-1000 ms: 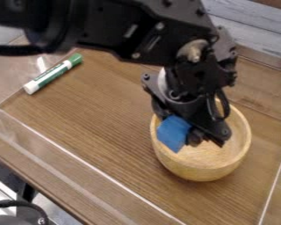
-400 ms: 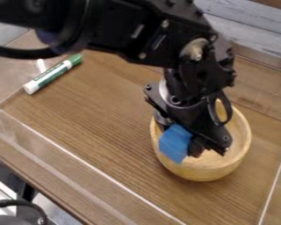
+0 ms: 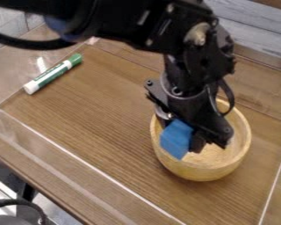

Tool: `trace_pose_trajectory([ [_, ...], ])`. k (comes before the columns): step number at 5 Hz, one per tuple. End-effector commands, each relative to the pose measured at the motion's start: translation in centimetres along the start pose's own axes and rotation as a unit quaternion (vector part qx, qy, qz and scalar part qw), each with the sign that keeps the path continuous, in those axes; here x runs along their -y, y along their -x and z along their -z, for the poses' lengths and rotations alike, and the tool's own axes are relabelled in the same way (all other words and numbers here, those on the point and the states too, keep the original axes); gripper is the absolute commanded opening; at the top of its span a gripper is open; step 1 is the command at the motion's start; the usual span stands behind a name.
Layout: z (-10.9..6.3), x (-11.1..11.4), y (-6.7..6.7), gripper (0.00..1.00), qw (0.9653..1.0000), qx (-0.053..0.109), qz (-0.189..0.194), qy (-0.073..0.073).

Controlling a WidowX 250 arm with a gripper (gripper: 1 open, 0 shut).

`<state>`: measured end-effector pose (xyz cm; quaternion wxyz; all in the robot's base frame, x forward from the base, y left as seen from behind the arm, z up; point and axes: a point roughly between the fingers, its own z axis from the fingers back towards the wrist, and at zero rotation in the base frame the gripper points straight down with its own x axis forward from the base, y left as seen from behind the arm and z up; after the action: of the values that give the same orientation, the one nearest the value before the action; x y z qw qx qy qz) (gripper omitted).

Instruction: Put the blue block in the brown bowl

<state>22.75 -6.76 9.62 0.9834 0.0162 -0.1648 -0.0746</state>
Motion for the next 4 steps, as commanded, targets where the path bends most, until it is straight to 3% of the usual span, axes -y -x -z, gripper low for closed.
trace_pose_trajectory([
  [1,-0.95,-0.21,-1.39,0.00,0.9998,0.017,-0.010,0.010],
  [2,-1.03,-0.33,-1.43,0.00,0.9997,0.011,-0.013,0.015],
  [3,-0.96,-0.35,-1.46,1.00,0.9997,0.010,-0.018,0.016],
  [4,-1.22,-0.56,-1.50,1.00,0.9996,0.008,-0.022,0.017],
])
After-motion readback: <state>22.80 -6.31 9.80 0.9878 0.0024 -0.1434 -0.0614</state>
